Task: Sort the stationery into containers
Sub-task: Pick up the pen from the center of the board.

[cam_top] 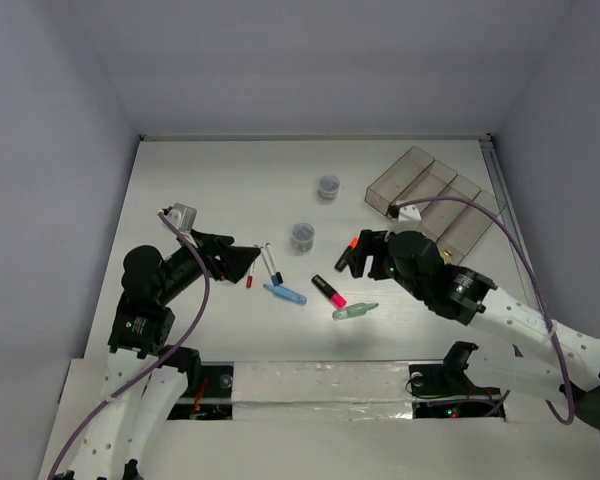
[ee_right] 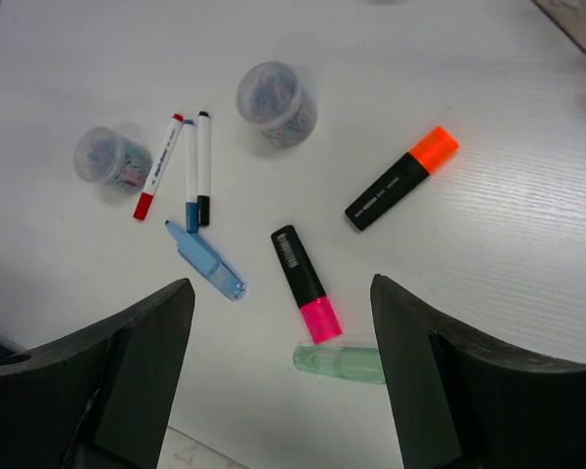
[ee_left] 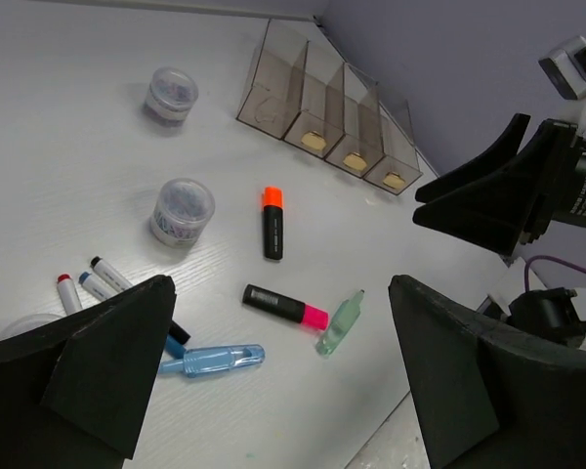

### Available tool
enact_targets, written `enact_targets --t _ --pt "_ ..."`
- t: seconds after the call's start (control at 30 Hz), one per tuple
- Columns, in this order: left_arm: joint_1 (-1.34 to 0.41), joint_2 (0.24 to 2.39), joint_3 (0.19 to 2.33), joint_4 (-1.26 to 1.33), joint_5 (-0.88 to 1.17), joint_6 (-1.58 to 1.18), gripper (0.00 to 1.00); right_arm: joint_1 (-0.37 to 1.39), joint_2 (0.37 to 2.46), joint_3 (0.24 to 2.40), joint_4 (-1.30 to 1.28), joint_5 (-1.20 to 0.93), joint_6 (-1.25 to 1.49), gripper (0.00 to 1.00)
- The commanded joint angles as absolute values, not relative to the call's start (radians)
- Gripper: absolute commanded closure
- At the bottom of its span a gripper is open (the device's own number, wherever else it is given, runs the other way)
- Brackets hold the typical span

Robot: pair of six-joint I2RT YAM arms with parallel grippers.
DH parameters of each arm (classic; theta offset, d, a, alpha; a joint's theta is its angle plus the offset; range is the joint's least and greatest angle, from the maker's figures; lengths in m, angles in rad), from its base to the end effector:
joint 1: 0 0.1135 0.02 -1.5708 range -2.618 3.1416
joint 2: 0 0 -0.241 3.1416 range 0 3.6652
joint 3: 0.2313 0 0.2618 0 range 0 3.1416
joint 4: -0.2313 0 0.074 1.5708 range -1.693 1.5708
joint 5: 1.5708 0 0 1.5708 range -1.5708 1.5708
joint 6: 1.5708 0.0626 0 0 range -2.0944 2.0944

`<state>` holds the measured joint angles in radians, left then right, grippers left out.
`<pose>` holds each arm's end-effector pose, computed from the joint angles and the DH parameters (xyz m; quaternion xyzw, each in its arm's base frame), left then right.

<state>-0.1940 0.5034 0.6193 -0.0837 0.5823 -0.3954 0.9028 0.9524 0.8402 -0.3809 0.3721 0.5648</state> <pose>0.1713 -0.0687 0.3229 0.1382 0.6837 -0.3910 0.6005 0.1769 0.1875 0.2783 -0.0483 0.8474 0.2198 0.4808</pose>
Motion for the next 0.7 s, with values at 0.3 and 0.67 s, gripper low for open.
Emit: enact_targets --t 0.3,0.67 --pt "-0.189 0.453 0.604 -0.011 0.611 -0.393 0.22 0.893 1.094 0.816 -0.335 0.551 0.630 0.86" --pt "-0.189 0.431 0.603 -0.017 0.572 -0.393 0.76 0.781 1.459 0.908 -0.241 0.423 0.630 0.27"
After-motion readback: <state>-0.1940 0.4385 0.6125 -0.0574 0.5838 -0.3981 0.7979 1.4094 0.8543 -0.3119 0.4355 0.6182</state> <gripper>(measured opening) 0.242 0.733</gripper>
